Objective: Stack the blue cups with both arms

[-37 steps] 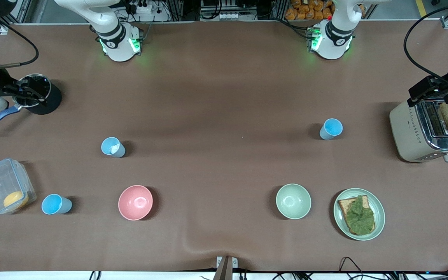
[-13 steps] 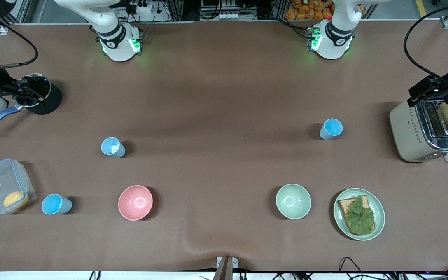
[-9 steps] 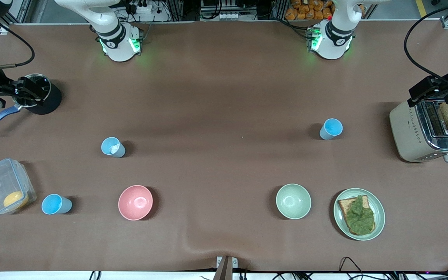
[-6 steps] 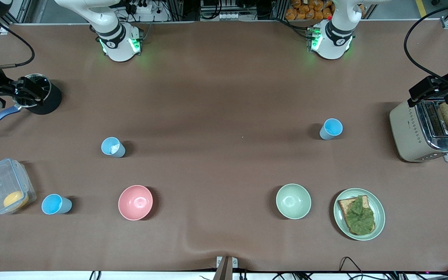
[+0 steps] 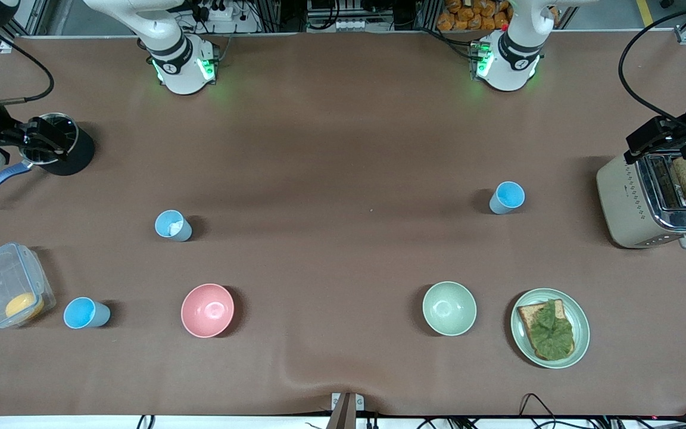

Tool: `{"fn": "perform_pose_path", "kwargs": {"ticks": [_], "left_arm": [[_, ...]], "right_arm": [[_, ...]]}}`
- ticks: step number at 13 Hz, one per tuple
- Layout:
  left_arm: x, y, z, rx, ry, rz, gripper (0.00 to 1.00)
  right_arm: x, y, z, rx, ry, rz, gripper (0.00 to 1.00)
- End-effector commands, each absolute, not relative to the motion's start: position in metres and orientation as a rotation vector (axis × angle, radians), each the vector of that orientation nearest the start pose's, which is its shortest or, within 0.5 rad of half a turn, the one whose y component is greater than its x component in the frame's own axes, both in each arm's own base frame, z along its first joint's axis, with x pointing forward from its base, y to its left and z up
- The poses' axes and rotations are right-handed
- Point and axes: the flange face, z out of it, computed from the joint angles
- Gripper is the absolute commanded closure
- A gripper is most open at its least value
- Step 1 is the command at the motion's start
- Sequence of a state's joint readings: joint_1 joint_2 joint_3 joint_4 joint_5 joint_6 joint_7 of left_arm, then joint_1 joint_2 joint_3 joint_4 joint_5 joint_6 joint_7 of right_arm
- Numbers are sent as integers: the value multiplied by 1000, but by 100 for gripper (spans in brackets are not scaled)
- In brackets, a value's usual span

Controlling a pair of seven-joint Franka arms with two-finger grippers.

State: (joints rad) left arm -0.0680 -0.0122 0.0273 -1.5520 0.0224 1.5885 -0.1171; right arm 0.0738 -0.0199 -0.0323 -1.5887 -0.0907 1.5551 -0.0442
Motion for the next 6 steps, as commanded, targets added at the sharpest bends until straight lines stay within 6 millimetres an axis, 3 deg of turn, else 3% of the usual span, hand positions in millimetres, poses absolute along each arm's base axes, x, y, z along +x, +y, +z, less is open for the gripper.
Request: {"fn": "perform_pose_path", "kwargs": {"ticks": [1, 6], "left_arm": [[553, -17, 648, -3129, -103, -100, 0], [553, -16, 648, -3126, -103, -102, 0]], "right_arm": [[547, 14, 629, -3242, -121, 29, 0], [547, 14, 628, -3242, -121, 34, 0]]}}
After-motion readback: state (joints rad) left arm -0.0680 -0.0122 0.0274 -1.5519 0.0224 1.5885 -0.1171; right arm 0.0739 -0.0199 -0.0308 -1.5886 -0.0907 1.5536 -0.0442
